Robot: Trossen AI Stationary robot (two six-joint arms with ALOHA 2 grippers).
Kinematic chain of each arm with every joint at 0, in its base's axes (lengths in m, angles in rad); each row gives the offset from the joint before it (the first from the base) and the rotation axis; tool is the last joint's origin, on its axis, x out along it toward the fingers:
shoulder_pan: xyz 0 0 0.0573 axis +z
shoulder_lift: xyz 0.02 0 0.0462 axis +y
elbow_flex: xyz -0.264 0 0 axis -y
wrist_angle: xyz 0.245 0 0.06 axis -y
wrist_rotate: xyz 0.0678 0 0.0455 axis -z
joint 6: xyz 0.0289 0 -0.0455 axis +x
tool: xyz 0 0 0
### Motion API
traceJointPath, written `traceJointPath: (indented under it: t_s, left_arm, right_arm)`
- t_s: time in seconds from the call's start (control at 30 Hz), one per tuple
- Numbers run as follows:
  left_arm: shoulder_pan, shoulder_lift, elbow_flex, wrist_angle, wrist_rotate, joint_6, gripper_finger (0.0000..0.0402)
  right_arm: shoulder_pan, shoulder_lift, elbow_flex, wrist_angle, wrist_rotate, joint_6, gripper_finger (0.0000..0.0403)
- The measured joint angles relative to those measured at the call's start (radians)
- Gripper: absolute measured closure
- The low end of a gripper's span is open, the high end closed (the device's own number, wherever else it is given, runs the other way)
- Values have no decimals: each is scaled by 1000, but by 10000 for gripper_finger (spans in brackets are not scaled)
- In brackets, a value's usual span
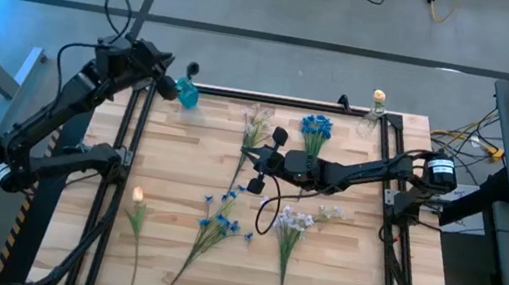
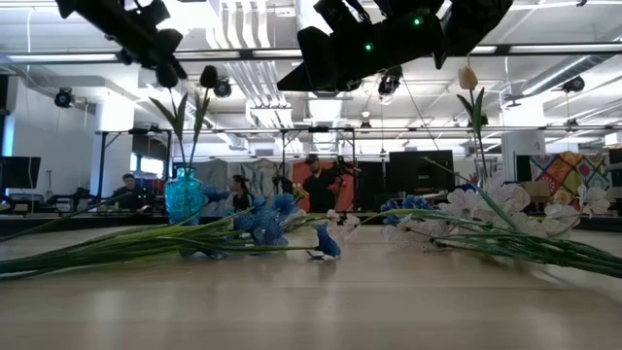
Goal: Sort flowers into vase by color
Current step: Put the black tulip into the blue vase
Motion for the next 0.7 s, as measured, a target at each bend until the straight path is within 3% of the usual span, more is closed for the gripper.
traceJointPath:
  t_s: [0.27, 0.5, 0.7]
  left_arm:
    - [-1, 33, 89, -308, 24, 144, 361]
    - [-1, 12, 125, -335, 28, 163, 391]
    - [-1, 15, 171, -459, 28, 181, 400]
  right_arm:
    - [0, 0, 0, -7, -4, 0, 390]
    - [0, 0, 0, -7, -52, 0, 390]
    - [0, 0, 0, -7, -52, 0, 390]
